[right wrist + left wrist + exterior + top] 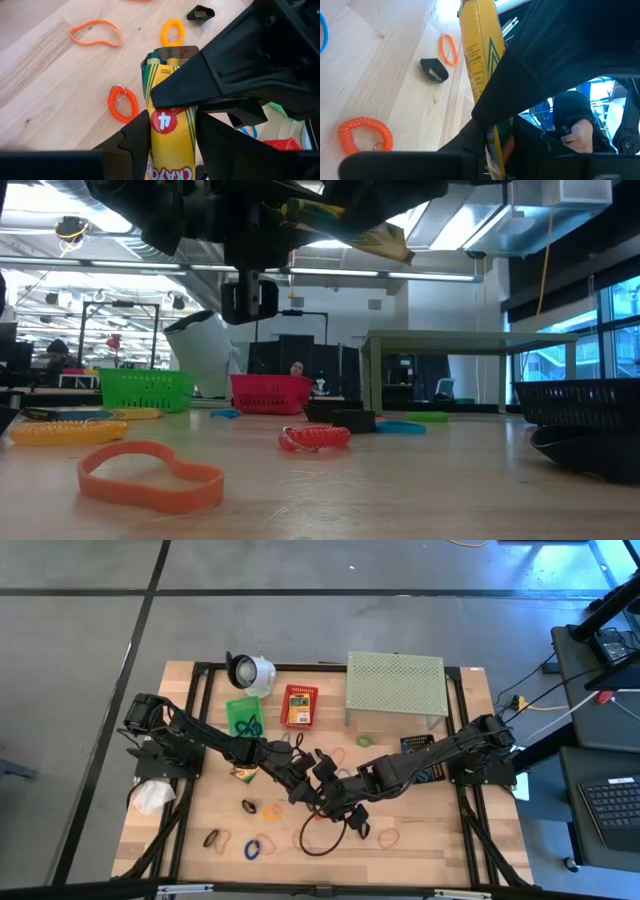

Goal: Pick & Place Office Desk Supplies
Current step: Put the crayons box into the red basket

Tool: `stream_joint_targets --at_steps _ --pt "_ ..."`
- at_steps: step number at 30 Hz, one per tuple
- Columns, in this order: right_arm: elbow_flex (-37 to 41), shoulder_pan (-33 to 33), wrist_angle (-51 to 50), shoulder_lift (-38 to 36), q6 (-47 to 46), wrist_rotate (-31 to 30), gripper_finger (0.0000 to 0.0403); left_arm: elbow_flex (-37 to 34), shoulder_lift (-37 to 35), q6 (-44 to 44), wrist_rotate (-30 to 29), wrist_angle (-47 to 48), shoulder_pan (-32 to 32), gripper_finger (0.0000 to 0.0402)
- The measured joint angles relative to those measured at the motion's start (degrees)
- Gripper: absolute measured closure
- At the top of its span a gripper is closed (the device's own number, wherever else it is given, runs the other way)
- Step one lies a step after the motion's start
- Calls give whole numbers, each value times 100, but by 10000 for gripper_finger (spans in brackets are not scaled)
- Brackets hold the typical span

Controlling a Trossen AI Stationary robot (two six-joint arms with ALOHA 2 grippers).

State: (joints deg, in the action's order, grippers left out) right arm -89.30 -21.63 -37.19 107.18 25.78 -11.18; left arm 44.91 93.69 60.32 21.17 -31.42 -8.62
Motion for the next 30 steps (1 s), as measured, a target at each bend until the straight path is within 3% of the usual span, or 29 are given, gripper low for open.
stream_joint_targets --at_steps 17,30 --pt "0 -138 -27 -173 -396 -489 190 17 -16 -13 -28 -164 15 343" --pt "0 -186 -124 -295 -588 -660 186 22 -20 42 47 -291 101 354"
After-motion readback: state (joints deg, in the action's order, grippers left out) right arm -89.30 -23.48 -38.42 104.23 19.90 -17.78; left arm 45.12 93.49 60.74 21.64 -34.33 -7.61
